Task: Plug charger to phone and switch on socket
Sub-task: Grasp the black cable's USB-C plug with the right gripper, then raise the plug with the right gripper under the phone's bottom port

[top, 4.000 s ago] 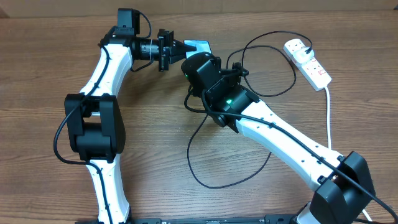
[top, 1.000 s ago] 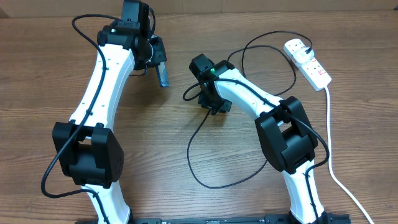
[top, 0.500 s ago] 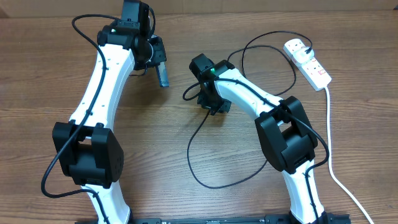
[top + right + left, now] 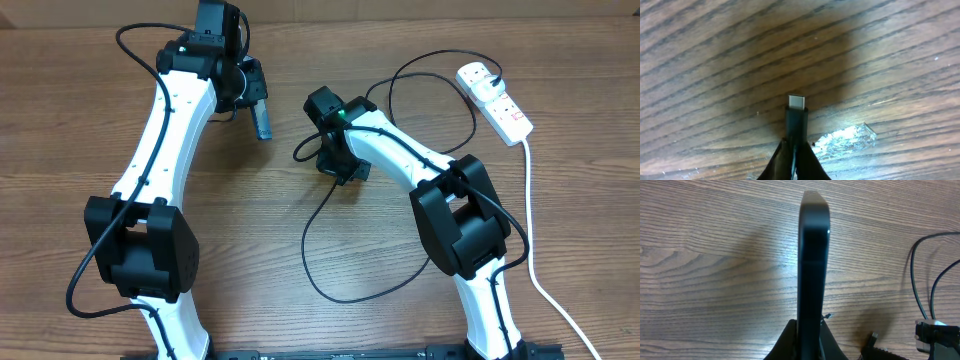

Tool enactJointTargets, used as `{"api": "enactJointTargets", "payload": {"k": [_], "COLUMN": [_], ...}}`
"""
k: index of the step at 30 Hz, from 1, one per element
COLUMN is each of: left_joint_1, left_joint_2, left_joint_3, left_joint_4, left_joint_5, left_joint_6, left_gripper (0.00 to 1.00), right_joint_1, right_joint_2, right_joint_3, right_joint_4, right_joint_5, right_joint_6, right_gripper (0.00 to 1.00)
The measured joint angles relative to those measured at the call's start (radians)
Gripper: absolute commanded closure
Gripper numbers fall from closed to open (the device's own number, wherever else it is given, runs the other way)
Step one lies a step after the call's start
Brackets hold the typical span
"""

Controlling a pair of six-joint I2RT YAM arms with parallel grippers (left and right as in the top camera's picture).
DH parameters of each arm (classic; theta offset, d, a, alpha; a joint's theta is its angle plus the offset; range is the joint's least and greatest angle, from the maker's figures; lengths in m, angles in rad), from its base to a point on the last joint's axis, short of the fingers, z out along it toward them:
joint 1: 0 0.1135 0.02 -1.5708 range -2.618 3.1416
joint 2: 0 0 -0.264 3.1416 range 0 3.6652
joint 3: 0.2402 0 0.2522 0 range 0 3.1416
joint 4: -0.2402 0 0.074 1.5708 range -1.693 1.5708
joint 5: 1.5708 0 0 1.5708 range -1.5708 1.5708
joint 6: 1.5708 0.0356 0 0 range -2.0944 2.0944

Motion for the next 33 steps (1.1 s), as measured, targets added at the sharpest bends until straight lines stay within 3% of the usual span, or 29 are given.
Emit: {"api": "enactJointTargets", "payload": {"k": [12,20,28,33], "left_joint_1": [0.002,0.050,0.147,0.153], "left_joint_2": [0.000,0.000,0.000,0.000], "left_joint_3": [0.000,0.000,0.000,0.000], "left_joint_4": [0.040,0.226,0.324,0.339], "left_joint_5": [0.064,0.381,0.697,0.808], "left_joint_6": [0.000,-0.001,-0.032,-0.035], "left_gripper": [0.96,0.96,0.96,0.96], "right_joint_1": [-0.006,-0.018,-0.018,-0.018], "right_joint_2": [0.002,-0.034,-0.289,-0.373], "right_joint_3": [0.014,0.045,0.049,0.052], "right_joint_4": [0.001,0.007,0.026,0.034], "right_joint_5": [-0.052,-0.155,-0.327,-0.411], "right_joint_6": [-0.045,-0.147,-0.335,-0.403], "right_gripper": [0.96,0.96,0.96,0.96]}}
